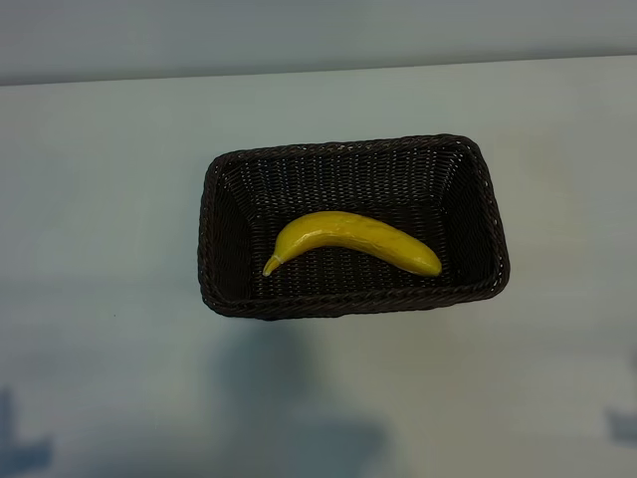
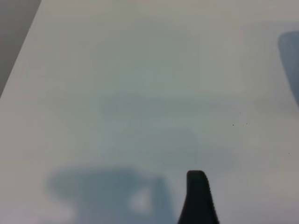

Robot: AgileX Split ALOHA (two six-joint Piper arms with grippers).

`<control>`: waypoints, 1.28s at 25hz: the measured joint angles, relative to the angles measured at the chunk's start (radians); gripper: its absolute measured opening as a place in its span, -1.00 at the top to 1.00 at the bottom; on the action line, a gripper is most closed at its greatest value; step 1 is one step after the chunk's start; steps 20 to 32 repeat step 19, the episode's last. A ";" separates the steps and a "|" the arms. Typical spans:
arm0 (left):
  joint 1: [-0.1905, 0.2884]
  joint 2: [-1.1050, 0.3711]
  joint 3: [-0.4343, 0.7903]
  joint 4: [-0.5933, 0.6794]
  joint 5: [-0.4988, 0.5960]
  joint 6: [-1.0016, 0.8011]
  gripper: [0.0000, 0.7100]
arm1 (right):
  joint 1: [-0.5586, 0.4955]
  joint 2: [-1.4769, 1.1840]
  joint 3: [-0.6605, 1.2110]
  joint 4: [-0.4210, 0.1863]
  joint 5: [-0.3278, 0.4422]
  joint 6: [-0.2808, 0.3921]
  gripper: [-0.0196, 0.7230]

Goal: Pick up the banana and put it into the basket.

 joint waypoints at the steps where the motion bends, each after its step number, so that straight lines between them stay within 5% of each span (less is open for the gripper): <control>1: 0.000 0.000 0.000 0.000 0.000 0.000 -0.53 | 0.000 0.000 0.002 0.000 0.002 0.000 -0.56; 32: 0.000 0.000 0.000 0.000 0.000 0.000 -0.53 | 0.001 0.000 0.009 -0.006 0.009 0.001 -0.50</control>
